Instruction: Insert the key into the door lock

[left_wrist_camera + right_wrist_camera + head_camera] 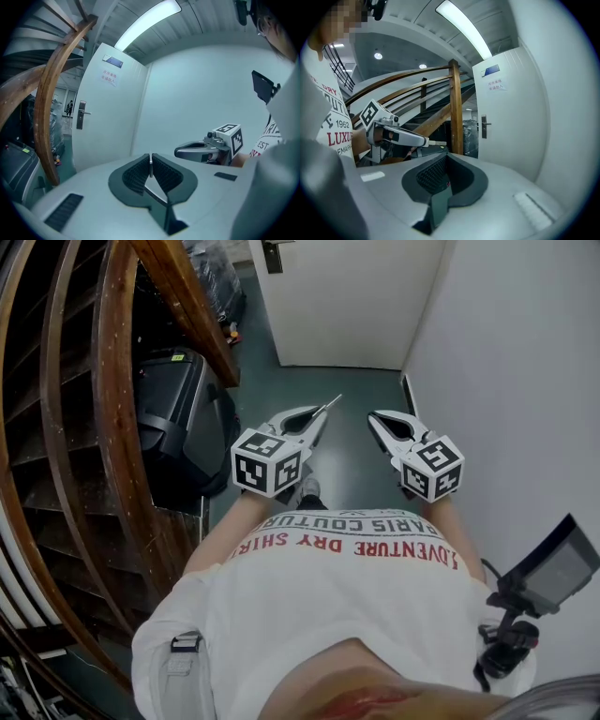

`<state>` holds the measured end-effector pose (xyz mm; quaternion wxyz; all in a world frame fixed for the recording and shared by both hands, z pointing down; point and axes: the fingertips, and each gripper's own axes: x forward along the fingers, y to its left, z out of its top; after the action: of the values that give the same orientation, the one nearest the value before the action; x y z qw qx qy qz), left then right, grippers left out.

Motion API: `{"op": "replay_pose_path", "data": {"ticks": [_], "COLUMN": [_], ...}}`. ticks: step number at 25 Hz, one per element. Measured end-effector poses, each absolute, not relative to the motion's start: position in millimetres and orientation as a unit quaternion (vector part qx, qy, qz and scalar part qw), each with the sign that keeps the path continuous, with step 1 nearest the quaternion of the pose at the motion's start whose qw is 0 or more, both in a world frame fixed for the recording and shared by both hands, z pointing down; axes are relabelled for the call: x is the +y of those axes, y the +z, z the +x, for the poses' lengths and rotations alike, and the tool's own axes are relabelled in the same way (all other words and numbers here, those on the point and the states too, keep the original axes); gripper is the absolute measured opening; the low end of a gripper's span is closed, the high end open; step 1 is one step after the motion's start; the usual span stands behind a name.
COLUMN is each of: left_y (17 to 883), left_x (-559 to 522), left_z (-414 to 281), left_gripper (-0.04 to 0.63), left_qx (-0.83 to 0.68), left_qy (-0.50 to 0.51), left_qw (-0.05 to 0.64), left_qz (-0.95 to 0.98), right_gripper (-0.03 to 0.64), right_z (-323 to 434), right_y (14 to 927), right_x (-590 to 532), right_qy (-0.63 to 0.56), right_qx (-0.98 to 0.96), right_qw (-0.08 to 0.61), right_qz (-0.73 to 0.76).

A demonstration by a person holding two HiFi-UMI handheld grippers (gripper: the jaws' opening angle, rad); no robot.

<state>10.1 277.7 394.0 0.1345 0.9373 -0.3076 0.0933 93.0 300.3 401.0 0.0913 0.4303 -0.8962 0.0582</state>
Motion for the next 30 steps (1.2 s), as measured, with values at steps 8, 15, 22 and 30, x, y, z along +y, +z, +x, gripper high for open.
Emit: {"op": "replay_pose_path", "data": {"ticks": [8, 15, 22, 30], "left_y": [436.8, 430.9, 390.2, 366.4], "left_x": [191.3, 20.3, -158.1, -247.9], "left_z": [15.5, 17.4, -12.4, -22.9], "left_gripper": [0.023, 0.023, 0.023, 0.023], "left_qx": [-0.316, -0.323, -0.333, -0.338], "left_qy": [0.088, 0.088, 0.078, 0.056], "left_qw": [0.147, 0.163, 0.184, 0.158], "left_qz": [0.933, 0.928, 0.922, 0.926], "right_gripper": [0.002, 0.002, 0.002, 0.002], "right_z": [101.7, 109.4, 88.3, 79.8], "right_y": [447.6, 442.4, 398.6, 383.2], "right_x": [219.9, 53.3, -115.4, -194.2], "right_qy": [0.064, 0.080, 0.072, 0.042], "right_qx": [-0.897, -0.897, -0.891, -0.891], "right_qw": [0.092, 0.093, 0.129, 0.131], "right_qz": [0.427, 0.426, 0.430, 0.433]}}
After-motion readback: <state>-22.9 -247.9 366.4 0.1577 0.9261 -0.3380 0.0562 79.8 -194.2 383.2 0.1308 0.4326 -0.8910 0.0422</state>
